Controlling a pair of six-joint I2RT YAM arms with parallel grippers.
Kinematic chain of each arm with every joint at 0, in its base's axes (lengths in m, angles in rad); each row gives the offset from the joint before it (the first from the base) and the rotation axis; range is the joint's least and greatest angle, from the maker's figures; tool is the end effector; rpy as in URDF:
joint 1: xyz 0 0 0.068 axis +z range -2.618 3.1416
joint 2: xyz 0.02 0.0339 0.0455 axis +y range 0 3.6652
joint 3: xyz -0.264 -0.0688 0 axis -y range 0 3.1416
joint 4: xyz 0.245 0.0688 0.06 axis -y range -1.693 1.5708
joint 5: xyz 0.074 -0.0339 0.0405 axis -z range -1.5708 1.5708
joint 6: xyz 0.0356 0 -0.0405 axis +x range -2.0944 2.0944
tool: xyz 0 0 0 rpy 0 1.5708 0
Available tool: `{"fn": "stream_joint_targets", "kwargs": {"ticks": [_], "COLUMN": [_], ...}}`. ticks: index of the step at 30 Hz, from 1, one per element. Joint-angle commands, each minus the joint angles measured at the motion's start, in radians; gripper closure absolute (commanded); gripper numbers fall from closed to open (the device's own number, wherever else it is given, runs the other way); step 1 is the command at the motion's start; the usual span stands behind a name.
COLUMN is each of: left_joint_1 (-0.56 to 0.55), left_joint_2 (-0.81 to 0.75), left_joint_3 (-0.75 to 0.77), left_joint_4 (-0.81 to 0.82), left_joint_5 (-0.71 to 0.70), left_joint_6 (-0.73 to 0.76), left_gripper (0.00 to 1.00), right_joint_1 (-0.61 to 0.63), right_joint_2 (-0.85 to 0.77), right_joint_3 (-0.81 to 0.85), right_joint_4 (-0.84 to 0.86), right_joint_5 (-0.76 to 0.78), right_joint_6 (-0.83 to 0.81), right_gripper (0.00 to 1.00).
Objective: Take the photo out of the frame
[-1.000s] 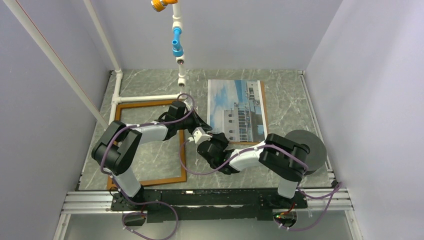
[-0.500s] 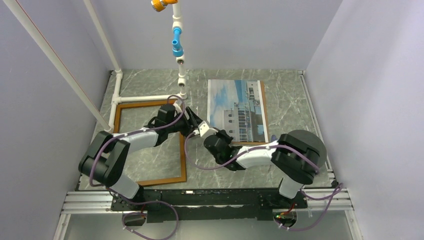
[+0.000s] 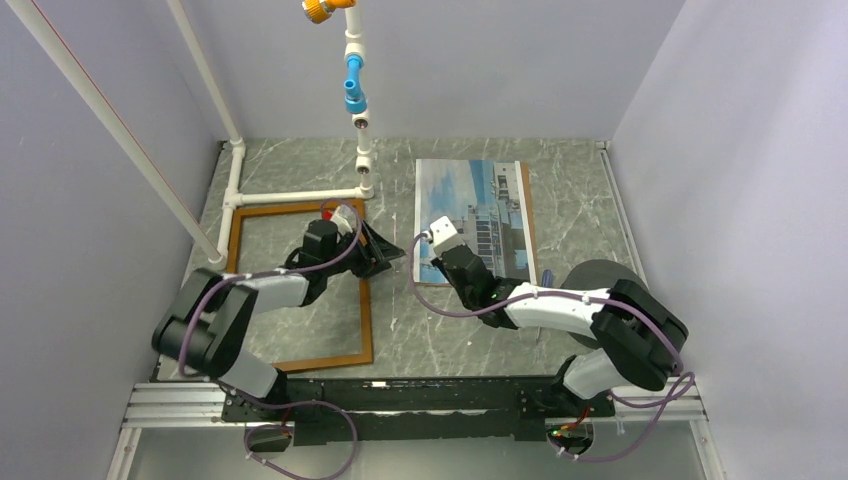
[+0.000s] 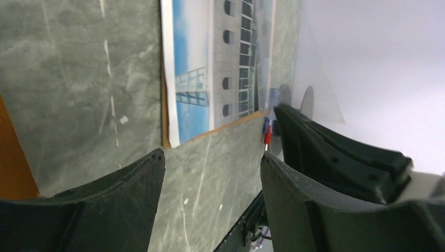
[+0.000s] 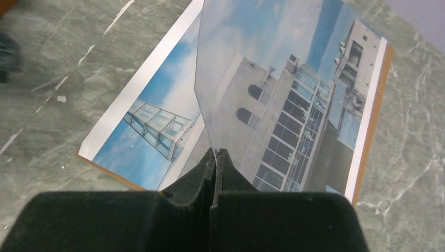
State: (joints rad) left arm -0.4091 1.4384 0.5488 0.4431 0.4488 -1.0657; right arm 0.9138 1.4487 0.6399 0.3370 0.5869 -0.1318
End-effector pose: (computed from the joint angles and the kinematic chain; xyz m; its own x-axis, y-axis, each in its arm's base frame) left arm 0.2523 -0.1262 0.1768 -0.8196 -0.5040 -0.2725 0.0005 0.4750 -0.8800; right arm 0.1944 0.2197 0.1926 -0.2281 -0.4749 -0.8499 -0.3914 0.8440 -0.3666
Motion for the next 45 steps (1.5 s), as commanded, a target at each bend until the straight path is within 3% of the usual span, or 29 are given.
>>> {"fn": "stream_joint_targets", "kwargs": {"ticks": [1,4,9,16,24,33,45], "left_joint_1": [-0.011,-0.036,-0.08,-0.087,-0.107,-0.129,-0.144], "left_joint_2": [0.146,0.255,0.329,0.384,0.347,0.397,0.322], "left_joint_3": [-0.001,0.067,0.173,0.194,0.235,0.242,0.213], "left_joint_4": [0.281,0.287,0.184,0.209,0.034,0.095,0.124], "left_joint_5": [0.039,0.06,0.018,0.028,-0.04,-0.012,-0.048], "left_joint_6": [-0.057,-0.048,0.022,-0.015,0.056,0.002,-0.014], "left_gripper": [0.32,0.39,0.4,0.44,0.35,0.39,0.49], "right_joint_1": [-0.014,-0.018,-0.021,-0.023,-0.022,-0.022,-0.023], "right_joint_2": [-0.043,-0.049,-0.056,-0.059,-0.057,-0.062,-0.052], "right_joint_3": [-0.017,-0.017,-0.015,-0.017,-0.015,-0.015,-0.009], "right_joint_4": [0.014,0.007,0.0,0.001,-0.003,-0.01,-0.019], "right_joint_5": [-0.082,-0.088,-0.092,-0.094,-0.099,-0.096,-0.104], "right_joint_6": [0.074,0.079,0.081,0.083,0.086,0.086,0.089], "right_gripper": [1.0,1.0,1.0,1.0,1.0,1.0,1.0]}}
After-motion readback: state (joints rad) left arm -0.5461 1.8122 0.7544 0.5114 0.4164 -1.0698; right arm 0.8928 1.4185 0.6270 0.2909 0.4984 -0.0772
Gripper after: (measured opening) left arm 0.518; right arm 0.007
